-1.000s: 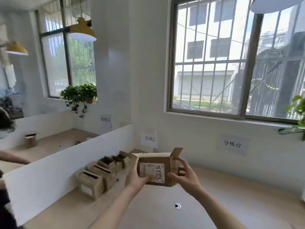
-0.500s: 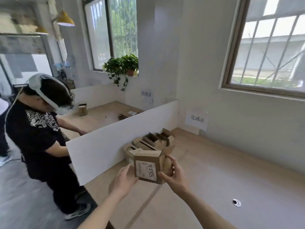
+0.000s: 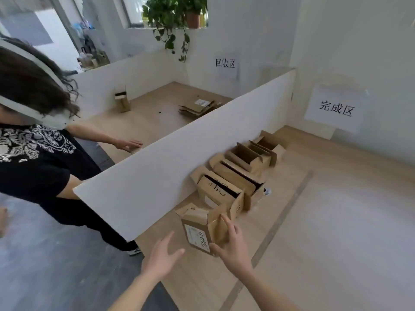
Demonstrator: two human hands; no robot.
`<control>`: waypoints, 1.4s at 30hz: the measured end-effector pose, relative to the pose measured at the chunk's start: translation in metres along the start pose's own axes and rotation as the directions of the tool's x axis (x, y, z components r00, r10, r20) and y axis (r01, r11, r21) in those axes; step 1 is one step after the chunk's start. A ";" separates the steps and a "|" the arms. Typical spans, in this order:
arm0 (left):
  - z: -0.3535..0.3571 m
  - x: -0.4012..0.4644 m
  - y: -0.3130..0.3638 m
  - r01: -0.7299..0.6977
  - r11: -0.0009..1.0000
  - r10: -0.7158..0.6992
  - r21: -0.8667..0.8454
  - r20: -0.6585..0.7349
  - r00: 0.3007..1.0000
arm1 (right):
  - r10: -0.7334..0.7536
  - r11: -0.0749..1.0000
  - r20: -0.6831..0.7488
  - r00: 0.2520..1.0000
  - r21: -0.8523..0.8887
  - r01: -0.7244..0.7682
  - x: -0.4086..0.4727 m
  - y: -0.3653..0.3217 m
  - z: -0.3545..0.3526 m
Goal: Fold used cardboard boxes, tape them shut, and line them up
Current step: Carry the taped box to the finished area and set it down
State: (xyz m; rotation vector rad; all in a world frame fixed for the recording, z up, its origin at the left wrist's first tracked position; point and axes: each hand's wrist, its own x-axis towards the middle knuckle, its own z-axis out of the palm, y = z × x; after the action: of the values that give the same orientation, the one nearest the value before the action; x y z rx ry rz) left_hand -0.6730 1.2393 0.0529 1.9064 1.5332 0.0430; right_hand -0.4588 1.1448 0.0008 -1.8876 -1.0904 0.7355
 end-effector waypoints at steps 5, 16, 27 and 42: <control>0.010 0.042 -0.017 0.040 0.998 -0.043 0.050 0.056 0.998 | 0.013 0.998 0.027 1.000 -0.055 -0.012 0.031 0.015 0.026; 0.021 0.088 -0.032 -0.015 0.997 0.002 0.081 0.161 0.987 | 0.030 0.994 -0.047 0.998 -0.108 -0.035 0.077 0.023 0.061; 0.027 0.100 -0.039 -0.032 0.993 0.013 0.113 0.161 0.987 | 0.061 0.975 -0.072 0.996 -0.211 -0.075 0.085 0.041 0.076; 0.011 0.072 0.009 -0.213 0.959 0.192 0.188 0.126 0.973 | 0.053 0.949 -0.054 0.997 -0.309 -0.067 0.032 0.026 0.031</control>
State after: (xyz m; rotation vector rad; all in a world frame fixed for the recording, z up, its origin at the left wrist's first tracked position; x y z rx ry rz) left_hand -0.6390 1.2964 0.0220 2.1839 1.3074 -0.1252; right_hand -0.4587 1.1768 -0.0396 -2.2008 -1.1788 0.5762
